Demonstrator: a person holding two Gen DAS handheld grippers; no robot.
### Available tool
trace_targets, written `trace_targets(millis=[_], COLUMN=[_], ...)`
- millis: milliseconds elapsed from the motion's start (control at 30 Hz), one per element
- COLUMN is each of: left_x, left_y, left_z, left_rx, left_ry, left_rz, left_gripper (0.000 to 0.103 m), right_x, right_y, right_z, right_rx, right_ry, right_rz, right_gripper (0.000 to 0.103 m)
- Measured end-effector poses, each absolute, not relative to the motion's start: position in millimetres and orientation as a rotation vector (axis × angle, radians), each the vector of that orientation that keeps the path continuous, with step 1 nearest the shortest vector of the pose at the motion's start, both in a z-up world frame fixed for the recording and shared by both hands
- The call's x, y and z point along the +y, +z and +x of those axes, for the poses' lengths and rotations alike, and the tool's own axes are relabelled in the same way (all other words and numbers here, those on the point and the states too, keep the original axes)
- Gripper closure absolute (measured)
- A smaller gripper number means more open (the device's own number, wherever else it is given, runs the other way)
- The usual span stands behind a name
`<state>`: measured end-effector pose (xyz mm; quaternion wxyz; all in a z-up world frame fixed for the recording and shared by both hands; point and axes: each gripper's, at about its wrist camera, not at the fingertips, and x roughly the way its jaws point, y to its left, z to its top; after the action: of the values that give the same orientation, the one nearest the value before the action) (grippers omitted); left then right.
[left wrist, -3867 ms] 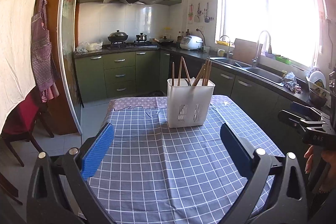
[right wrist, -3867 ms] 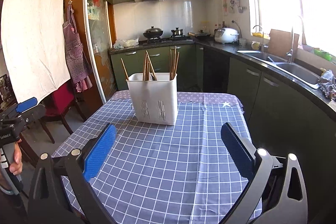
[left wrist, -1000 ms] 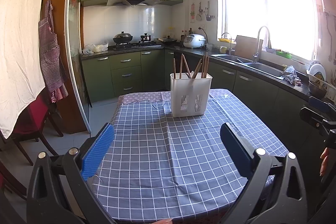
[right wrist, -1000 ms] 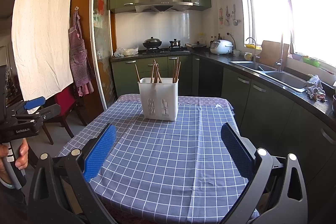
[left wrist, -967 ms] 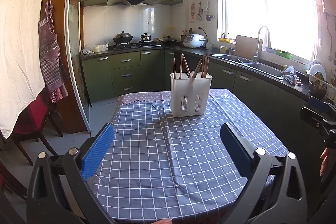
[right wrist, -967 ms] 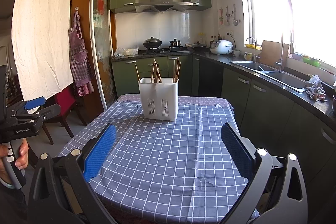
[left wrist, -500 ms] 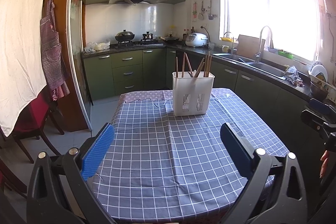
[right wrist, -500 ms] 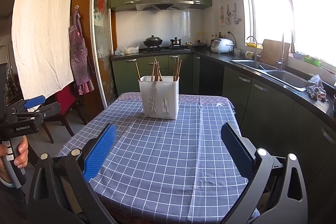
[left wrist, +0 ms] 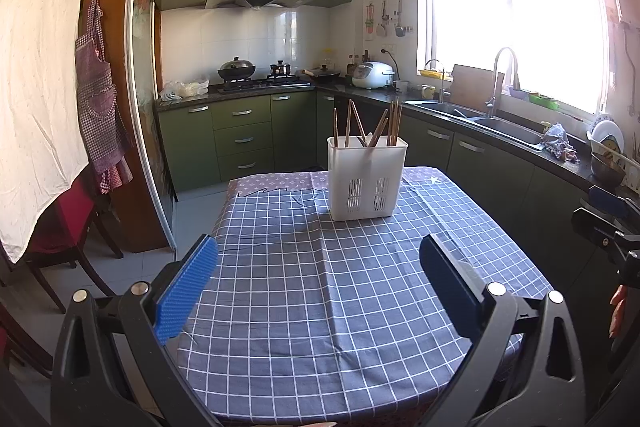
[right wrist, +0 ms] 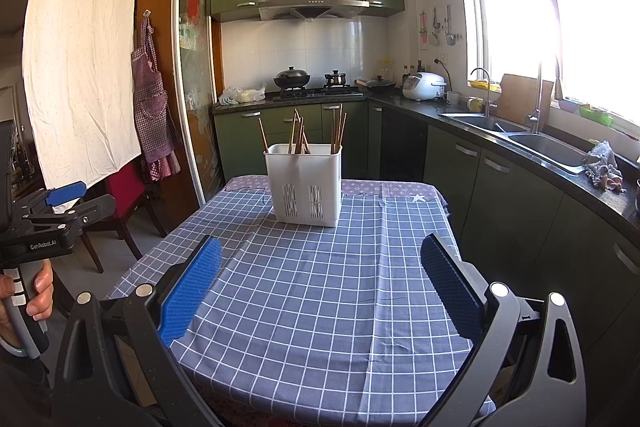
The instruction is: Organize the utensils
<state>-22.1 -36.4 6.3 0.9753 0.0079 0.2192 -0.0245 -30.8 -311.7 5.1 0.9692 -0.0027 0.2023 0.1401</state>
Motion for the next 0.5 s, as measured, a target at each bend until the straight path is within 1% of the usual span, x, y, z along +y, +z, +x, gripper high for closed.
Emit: trace_targets(millis=[500], left_x=[-36.9], left_y=[6.2], left_z=[-22.3], left_rx=[0.445], left_ry=[-0.05], left_rz=[0.018], left_gripper=[0.007], right_x=[-309.7], right_y=[2.5], right_z=[-27.4], right_rx=[0.415], right_ry=[0.29], right_rz=[-0.008], right_gripper=[0.005])
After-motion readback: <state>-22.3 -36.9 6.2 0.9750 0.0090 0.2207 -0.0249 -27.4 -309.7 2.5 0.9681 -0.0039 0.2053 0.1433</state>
